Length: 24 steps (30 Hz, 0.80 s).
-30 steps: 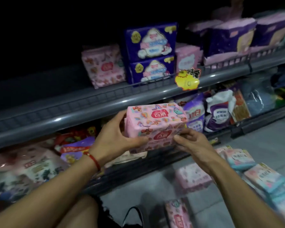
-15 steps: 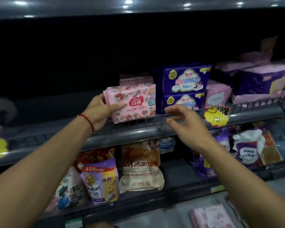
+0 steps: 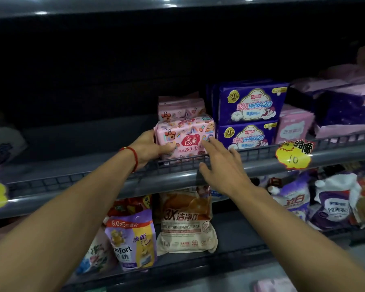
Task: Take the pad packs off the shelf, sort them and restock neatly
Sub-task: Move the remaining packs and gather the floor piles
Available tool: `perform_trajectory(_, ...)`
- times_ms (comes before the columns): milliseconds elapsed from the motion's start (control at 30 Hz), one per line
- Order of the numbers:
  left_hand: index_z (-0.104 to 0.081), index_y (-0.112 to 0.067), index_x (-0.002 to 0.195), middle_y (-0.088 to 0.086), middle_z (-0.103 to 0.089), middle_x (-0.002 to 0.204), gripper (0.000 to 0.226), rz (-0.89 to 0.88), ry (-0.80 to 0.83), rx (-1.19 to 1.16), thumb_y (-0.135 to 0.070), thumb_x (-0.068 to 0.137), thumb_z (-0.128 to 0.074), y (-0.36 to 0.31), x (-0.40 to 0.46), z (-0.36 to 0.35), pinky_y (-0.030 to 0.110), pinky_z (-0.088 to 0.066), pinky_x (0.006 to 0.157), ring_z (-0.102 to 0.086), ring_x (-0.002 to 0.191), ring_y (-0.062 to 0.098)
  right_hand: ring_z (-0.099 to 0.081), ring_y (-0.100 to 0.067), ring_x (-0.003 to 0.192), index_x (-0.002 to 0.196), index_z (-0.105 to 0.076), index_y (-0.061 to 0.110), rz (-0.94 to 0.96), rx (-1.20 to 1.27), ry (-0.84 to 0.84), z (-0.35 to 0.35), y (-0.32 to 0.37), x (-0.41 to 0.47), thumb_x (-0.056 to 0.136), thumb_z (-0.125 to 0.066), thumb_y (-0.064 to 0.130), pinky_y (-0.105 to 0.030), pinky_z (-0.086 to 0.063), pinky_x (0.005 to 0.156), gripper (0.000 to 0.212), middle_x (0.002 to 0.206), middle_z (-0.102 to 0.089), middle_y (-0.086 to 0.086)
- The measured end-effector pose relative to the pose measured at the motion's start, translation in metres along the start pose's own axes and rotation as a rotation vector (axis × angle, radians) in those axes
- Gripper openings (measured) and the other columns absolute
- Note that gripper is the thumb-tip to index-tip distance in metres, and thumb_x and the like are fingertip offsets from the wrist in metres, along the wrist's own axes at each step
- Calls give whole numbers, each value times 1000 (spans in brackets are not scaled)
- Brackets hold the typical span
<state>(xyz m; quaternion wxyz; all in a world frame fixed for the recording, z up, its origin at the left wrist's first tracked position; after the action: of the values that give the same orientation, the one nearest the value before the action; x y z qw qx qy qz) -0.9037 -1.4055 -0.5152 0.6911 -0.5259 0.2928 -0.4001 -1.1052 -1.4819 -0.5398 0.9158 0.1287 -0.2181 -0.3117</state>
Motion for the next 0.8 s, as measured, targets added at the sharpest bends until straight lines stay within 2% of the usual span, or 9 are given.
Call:
perform_trajectory(167,-51,-22,133,4,-73,115,64,8,41,31,11,83,-73,0,2,-4,35,-62,86,-72,103,18,-33,-24,149,157,-31,24,-11,-77,0,-5,-1,0,101,-55,40,-50,-6,127,63,171,-7,-4)
perform_trajectory(233,-45,-22,140,6,-70,120,76,10,32,83,16,81,-71,0,4,-5,37,-61,89,-70,109,20,-27,-25,152,157,-33,23,3,-88,33,-8,-3,1,101,-56,40,-50,-3,127,63,172,-3,-5)
perform_trajectory(300,-44,-21,142,6,-70,120,77,14,2,105,17,80,-71,0,5,-5,39,-60,91,-68,111,22,-17,-23,156,157,-33,21,37,-38,55,-9,-4,0,100,-58,36,-50,-1,128,64,172,-4,-5)
perform_trajectory(400,-49,-20,135,8,-70,119,70,34,-13,109,17,80,-71,1,5,-6,38,-61,88,-69,109,23,-17,-20,155,155,-38,18,115,85,10,-1,-11,-15,98,-61,21,-44,-13,128,62,169,-18,-5)
perform_trajectory(533,-55,-16,124,9,-70,120,56,72,-119,115,13,79,-74,1,0,0,33,-61,80,-68,110,24,-42,-22,138,140,-56,14,189,81,-148,12,-40,-55,90,-64,9,-35,-36,116,52,154,-43,-5)
perform_trajectory(633,-43,-12,145,11,-55,138,77,-121,-426,356,-2,77,-79,-2,-26,8,42,-54,99,-59,121,26,-55,-22,121,127,-64,15,154,39,-134,8,-85,-89,85,-64,9,-32,-46,97,43,136,-55,-2)
perform_trajectory(700,-48,-12,139,11,-48,133,67,-416,-613,512,-1,76,-70,-5,-70,-10,44,-49,103,-53,120,27,-61,-25,110,119,-68,16,51,53,-92,3,-123,-110,82,-61,13,-30,-47,88,37,122,-62,-3)
perform_trajectory(767,-56,-10,123,14,-48,122,54,-619,-624,554,5,71,-61,5,-116,-53,40,-47,99,-51,115,28,-65,-31,104,114,-71,14,-117,61,43,-6,-162,-130,85,-64,12,-28,-44,86,30,112,-66,-8)
perform_trajectory(800,-58,-10,117,14,-50,119,50,-650,-551,565,5,70,-59,13,-132,-78,36,-45,97,-50,112,27,-66,-33,104,113,-72,13,-197,31,147,-11,-179,-139,87,-66,12,-30,-45,86,27,111,-68,-11)
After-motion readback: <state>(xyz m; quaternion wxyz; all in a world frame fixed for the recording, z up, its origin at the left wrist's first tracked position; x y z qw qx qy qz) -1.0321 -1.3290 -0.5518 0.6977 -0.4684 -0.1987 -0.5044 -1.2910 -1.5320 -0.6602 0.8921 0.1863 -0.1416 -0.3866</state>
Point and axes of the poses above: each hand's wrist, its own x-axis towards the middle knuckle, its own z-axis out of the back of the hand, y = z × x, the point moved 4 cm from there along x, towards the middle knuckle
